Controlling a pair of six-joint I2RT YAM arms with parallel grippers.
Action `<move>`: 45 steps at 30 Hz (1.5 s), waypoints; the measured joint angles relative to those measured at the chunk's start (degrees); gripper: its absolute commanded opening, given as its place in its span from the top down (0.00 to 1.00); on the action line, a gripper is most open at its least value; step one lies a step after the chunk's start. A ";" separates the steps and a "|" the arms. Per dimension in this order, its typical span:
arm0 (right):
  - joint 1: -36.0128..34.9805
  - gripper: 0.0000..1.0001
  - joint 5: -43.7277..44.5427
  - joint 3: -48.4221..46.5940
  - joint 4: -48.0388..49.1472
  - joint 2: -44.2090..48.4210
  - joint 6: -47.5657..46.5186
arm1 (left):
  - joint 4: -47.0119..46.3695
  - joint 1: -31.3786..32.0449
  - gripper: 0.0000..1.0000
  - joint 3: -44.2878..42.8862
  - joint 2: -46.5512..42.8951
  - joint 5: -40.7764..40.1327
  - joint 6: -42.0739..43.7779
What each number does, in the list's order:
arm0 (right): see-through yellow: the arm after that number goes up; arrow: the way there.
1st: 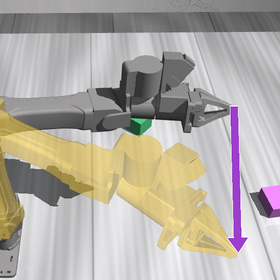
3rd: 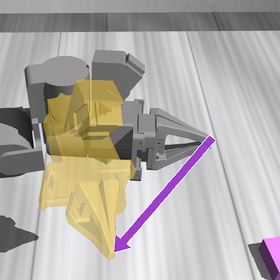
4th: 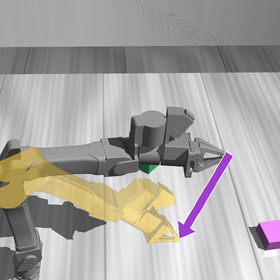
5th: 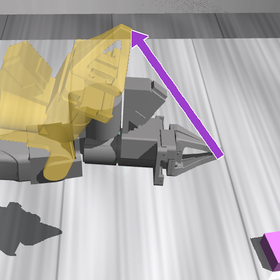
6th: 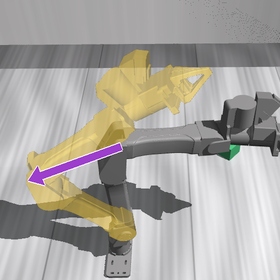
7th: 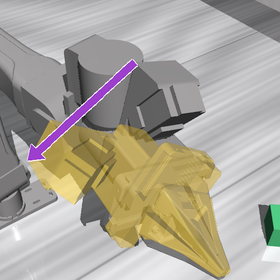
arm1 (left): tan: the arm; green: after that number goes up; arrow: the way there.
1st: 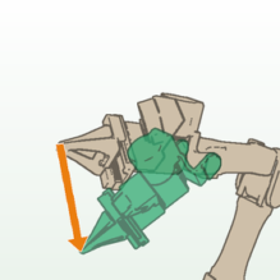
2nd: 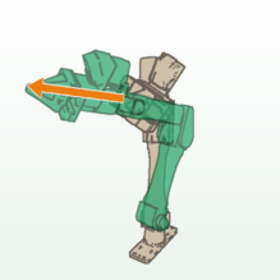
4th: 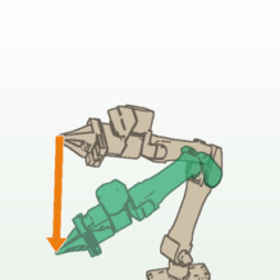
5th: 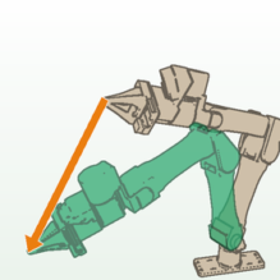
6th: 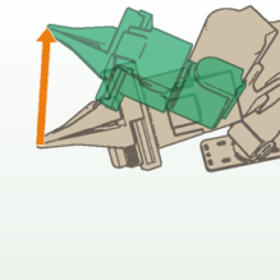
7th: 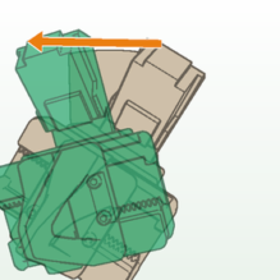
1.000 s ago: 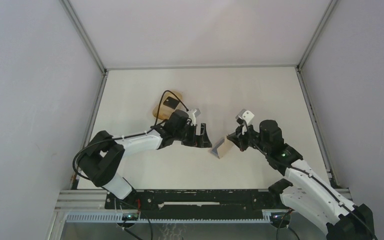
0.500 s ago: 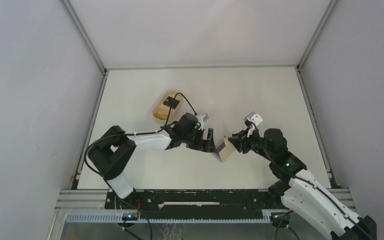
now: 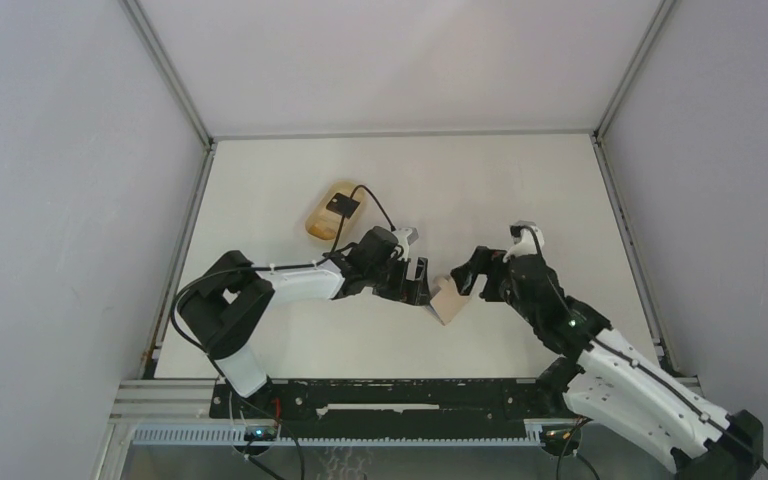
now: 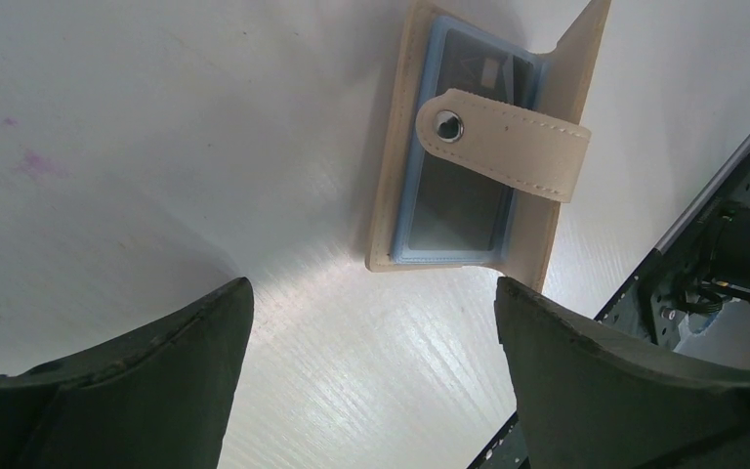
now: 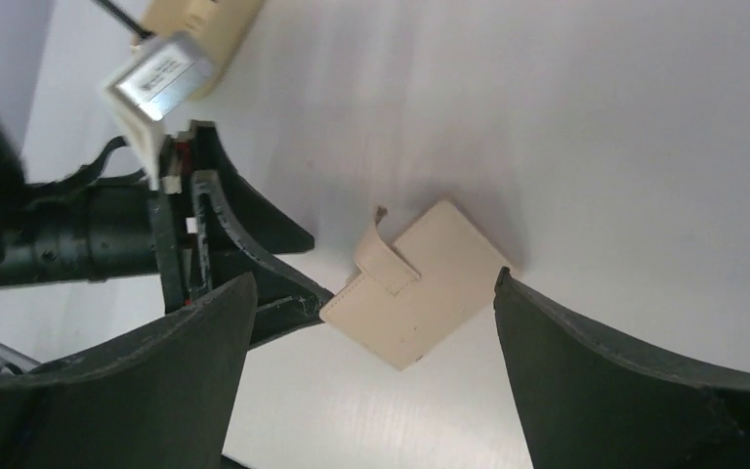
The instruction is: Take the credit cards out of the card holder
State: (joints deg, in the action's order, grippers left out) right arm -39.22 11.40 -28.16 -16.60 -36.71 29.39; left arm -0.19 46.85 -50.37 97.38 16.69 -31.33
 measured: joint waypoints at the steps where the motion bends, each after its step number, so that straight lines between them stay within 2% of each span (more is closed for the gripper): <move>1: 0.00 0.00 0.61 -1.62 -2.23 -2.38 2.97 | 0.02 0.00 0.03 0.00 0.00 0.00 0.09; 5: -0.09 0.00 0.70 -9.84 -11.28 -14.86 14.12 | 0.04 0.02 0.03 0.00 0.00 0.00 0.33; 8: -0.20 0.00 0.00 -13.09 -15.58 -23.12 18.62 | 0.04 0.02 0.03 0.00 0.00 0.00 0.33; 16: -0.20 0.00 -1.07 -20.33 -23.41 -36.96 22.60 | 0.50 0.02 0.03 0.00 -0.50 -0.02 0.39; 27: 5.01 0.06 0.66 -23.34 -25.81 -38.27 23.71 | 0.68 0.02 0.03 0.00 -1.14 0.04 0.37; 30: 5.70 0.18 0.96 -23.34 -26.95 -39.04 24.00 | 0.68 0.02 0.03 0.00 -1.16 0.09 0.37; 33: 5.70 0.24 0.48 -23.34 -26.99 -40.61 24.20 | 0.68 0.02 0.03 -0.02 -1.16 0.22 0.37; 36: 5.70 0.24 -0.20 -23.34 -26.67 -42.56 24.39 | 0.68 0.02 0.03 0.00 -1.14 0.26 0.37; 41: 5.88 0.15 -0.76 -23.34 -25.42 -44.39 24.52 | 0.68 0.02 0.03 0.00 -1.16 0.48 0.35; 45: 6.67 0.12 -0.63 -23.34 -24.24 -43.34 24.55 | 0.68 0.02 0.03 0.00 -1.14 0.50 0.35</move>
State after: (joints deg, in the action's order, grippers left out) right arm -32.56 10.76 -51.51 -40.84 -80.05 53.93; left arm 0.49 46.87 -50.37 96.25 17.19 -30.98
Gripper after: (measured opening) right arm 0.859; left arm 0.972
